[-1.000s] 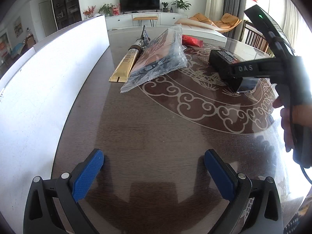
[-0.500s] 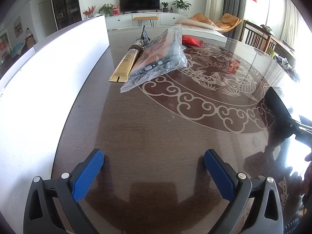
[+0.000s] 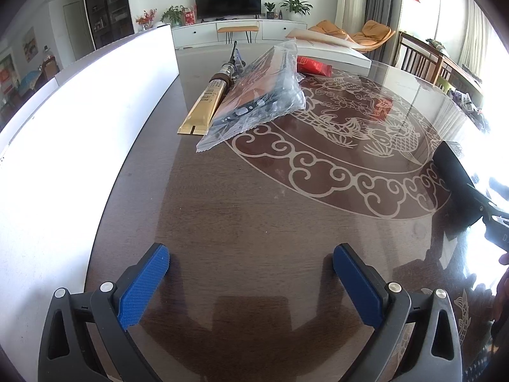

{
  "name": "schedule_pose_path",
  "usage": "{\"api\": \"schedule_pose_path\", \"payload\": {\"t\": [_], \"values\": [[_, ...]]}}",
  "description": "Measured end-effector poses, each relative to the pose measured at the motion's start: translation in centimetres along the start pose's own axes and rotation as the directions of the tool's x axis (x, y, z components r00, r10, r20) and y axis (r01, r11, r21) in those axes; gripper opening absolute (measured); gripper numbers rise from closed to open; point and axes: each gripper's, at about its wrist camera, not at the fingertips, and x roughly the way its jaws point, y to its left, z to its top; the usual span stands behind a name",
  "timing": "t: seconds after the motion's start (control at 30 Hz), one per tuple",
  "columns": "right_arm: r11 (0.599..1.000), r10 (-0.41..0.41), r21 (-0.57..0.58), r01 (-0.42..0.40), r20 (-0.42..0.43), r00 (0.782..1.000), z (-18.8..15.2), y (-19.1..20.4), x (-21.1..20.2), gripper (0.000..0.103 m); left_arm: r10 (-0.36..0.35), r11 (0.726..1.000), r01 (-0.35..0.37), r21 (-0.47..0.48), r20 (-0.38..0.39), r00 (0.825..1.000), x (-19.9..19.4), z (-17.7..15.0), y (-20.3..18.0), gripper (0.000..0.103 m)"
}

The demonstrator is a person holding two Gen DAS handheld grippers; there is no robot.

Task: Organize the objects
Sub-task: 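Grasp the clear bagged phone case with the left gripper and lift it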

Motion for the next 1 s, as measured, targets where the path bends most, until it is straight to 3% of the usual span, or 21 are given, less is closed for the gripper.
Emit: {"api": "schedule_pose_path", "payload": {"t": [0.2,0.3,0.33,0.37,0.4,0.43,0.5,0.63,0.7,0.77,0.83,0.9,1.0], "values": [[0.998,-0.022,-0.058,0.022,0.003,1.000,0.0,1.0,0.1,0.100,0.040,0.999,-0.041,0.029,0.043,0.998,1.8,5.1,-0.9,0.103],[0.998,-0.020,-0.056,0.020,0.002,1.000,0.0,0.9,0.2,0.100,0.126,0.989,-0.133,0.067,0.102,0.987,3.0,8.2,-1.9,0.101],[0.998,-0.019,-0.053,0.019,0.001,1.000,-0.1,0.8,0.2,0.100,0.151,0.983,-0.164,0.088,0.132,0.980,3.1,9.0,-2.4,0.086],[0.999,-0.017,-0.048,0.017,0.000,1.000,-0.1,0.8,0.3,0.100,0.163,0.978,-0.180,0.109,0.154,0.975,3.2,9.8,-2.6,0.063],[0.999,-0.015,-0.044,0.015,-0.001,1.000,-0.1,0.7,0.3,0.100,0.155,0.976,-0.177,0.126,0.170,0.973,3.4,10.5,-2.9,0.050],[0.999,-0.014,-0.039,0.014,-0.002,1.000,-0.1,0.6,0.3,0.100,0.132,0.977,-0.158,0.141,0.178,0.975,3.5,11.1,-3.1,0.022],[0.999,-0.010,-0.031,0.010,-0.004,1.000,-0.1,0.4,0.4,0.100,0.120,0.972,-0.156,0.173,0.203,0.972,3.2,11.6,-3.5,0.018],[1.000,0.001,-0.011,-0.001,-0.007,1.000,-0.1,0.1,0.5,0.100,0.015,0.980,-0.055,0.192,0.203,0.979,0.5,9.5,-3.3,0.016],[1.000,0.007,0.000,-0.007,-0.008,1.000,-0.1,-0.2,0.6,0.100,-0.076,0.983,0.043,0.176,0.189,0.979,-2.1,7.0,-2.8,0.016],[1.000,0.012,0.009,-0.012,-0.009,1.000,-0.1,-0.4,0.6,0.100,-0.215,0.973,0.196,0.118,0.181,0.960,-5.0,4.4,-1.5,0.014],[1.000,0.014,0.017,-0.014,-0.010,1.000,0.0,-0.6,0.6,0.100,-0.310,0.951,0.307,0.046,0.179,0.934,-6.9,2.6,0.0,0.014],[1.000,0.014,0.021,-0.013,-0.011,1.000,-0.1,-0.7,0.6,0.100,-0.336,0.937,0.347,-0.050,0.158,0.929,-7.1,1.5,1.9,0.014],[1.000,0.014,0.017,-0.013,-0.010,1.000,0.0,-0.7,0.6,0.100,-0.332,0.911,0.351,-0.215,0.117,0.936,-5.8,0.6,5.2,0.015]]}}
